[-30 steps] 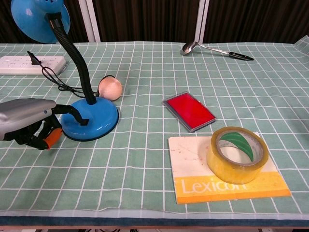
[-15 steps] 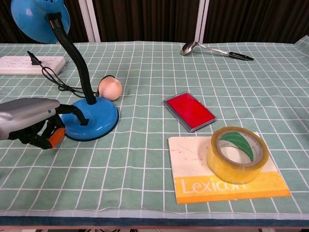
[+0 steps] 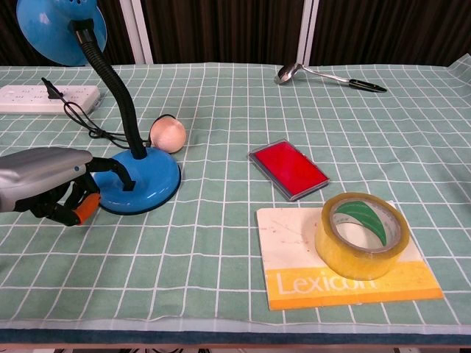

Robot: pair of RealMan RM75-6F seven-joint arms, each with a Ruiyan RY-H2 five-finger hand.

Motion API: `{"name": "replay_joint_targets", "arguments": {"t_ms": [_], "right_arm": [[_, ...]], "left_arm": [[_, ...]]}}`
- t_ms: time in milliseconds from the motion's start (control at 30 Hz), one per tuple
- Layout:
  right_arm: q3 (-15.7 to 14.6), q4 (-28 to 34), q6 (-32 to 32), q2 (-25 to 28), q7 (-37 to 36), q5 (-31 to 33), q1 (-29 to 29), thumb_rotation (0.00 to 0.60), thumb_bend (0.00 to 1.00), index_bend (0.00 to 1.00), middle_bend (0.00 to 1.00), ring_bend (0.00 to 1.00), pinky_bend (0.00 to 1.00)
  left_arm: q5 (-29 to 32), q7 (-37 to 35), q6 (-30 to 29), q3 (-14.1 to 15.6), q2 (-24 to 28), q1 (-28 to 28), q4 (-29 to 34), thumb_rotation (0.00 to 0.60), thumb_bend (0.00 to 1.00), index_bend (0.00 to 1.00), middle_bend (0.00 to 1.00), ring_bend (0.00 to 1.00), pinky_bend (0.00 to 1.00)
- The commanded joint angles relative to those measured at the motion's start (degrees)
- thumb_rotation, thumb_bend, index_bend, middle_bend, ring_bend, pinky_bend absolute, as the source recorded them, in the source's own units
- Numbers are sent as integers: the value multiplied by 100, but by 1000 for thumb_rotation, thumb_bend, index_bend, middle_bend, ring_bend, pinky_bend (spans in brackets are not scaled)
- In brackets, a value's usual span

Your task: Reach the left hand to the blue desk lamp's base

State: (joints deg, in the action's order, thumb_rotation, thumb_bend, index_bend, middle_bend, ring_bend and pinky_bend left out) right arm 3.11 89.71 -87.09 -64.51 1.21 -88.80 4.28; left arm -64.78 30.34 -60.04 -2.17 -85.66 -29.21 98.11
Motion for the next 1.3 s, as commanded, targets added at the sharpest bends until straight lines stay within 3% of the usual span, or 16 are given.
{"name": "replay_joint_targets", "arguments": {"t_ms": [33, 633, 867, 967, 1133, 1300], "right_arm": [[3, 7, 7, 3, 3, 10, 0, 600, 239, 169, 82, 102, 0], [13, 15, 4, -4, 23, 19, -7, 600, 240, 169, 82, 102, 0], [20, 15, 3, -10, 29, 23, -6, 600, 239, 169, 82, 102, 0], [20, 14, 1, -10, 28, 20, -8, 600, 239, 169, 82, 102, 0], [19, 15, -3, -8, 31, 14, -10, 600, 239, 169, 81, 101, 0], [18, 22, 5, -3, 34, 24, -13, 600, 240, 169, 81, 102, 0]], "left_arm": [[12, 12, -5, 12, -18, -13, -14, 600, 669, 243, 743, 638, 728], [17, 60, -26, 231, 5, 7, -21, 600, 669, 243, 744, 638, 727], [-273, 64, -497, 100, -38, 84, -26, 600, 663, 243, 714, 627, 703], [-443, 24, -740, 7, -35, 121, 27, 600, 637, 243, 642, 568, 646], [-858, 40, -1358, -95, 155, 288, 330, 600, 494, 231, 472, 391, 466], [-1176, 83, -1799, 177, 761, 630, 926, 600, 356, 207, 329, 250, 302]]}}
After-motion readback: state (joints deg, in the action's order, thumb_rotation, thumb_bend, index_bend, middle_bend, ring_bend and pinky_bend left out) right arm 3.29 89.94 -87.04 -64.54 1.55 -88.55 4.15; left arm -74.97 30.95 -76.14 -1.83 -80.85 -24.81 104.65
